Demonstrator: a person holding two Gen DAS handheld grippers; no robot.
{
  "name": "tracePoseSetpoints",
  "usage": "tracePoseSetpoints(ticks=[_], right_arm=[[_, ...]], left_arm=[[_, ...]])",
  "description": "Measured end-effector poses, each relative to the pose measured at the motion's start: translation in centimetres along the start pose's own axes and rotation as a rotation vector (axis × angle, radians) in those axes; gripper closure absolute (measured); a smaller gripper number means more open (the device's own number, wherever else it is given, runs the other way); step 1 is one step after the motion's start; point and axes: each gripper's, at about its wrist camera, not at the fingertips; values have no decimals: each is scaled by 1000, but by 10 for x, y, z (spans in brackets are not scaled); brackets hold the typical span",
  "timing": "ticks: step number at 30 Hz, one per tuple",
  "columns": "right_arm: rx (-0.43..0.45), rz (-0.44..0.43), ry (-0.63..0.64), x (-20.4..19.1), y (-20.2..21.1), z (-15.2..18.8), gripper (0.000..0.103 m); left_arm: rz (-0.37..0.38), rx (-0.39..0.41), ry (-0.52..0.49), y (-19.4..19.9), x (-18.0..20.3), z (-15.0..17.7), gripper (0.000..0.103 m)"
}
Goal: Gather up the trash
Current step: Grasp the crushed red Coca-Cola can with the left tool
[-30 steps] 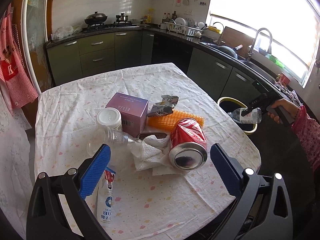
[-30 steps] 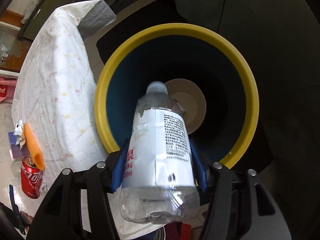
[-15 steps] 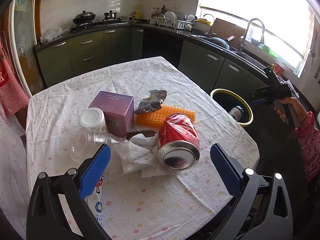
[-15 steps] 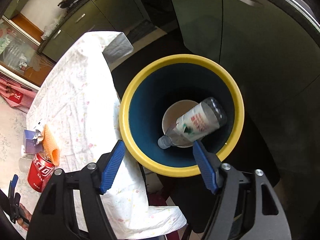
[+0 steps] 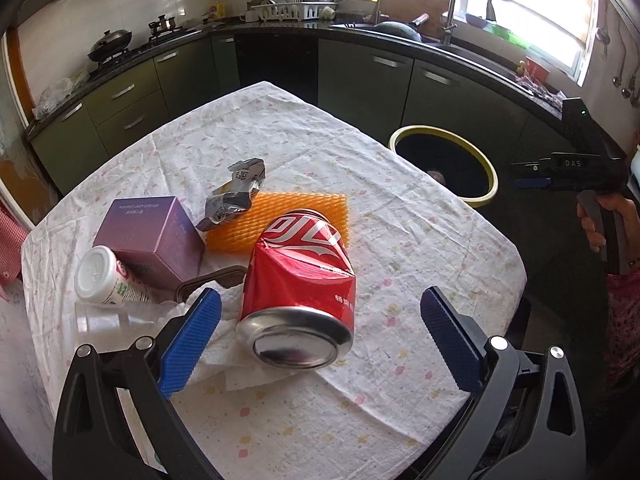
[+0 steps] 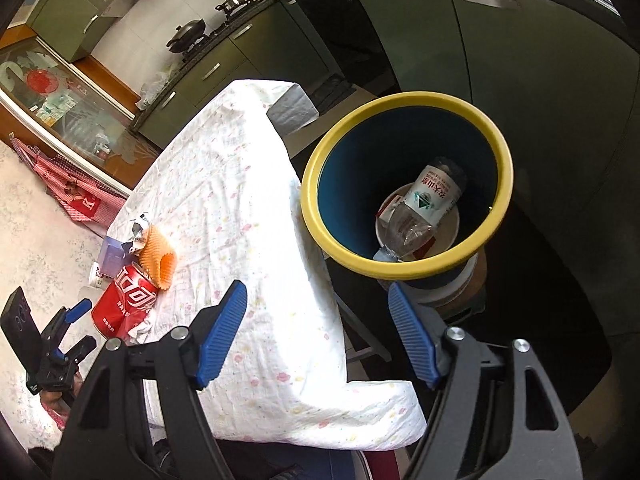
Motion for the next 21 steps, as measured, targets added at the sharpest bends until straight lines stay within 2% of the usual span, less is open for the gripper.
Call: tracePoseSetpoints(ticks=[8,18,21], right_arm=[[29,-62,-11,-3,13,13,31],[17,-92,-24,-7,5,13,31],[10,-95,-29,-6,1,15,31]], left_arm=[[-37,-80,-26,-48,-6,-2,5],[-77,-132,-56,-69,-7,4,5],[-82,-133,-59,-70,-7,5,13]])
Point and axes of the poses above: each gripper's, at about its wrist camera, not at the fingertips, and y roughly against the way its jaws point, x to its right, z to its underside, and after that the axes turned 12 degrees about x, right-handed
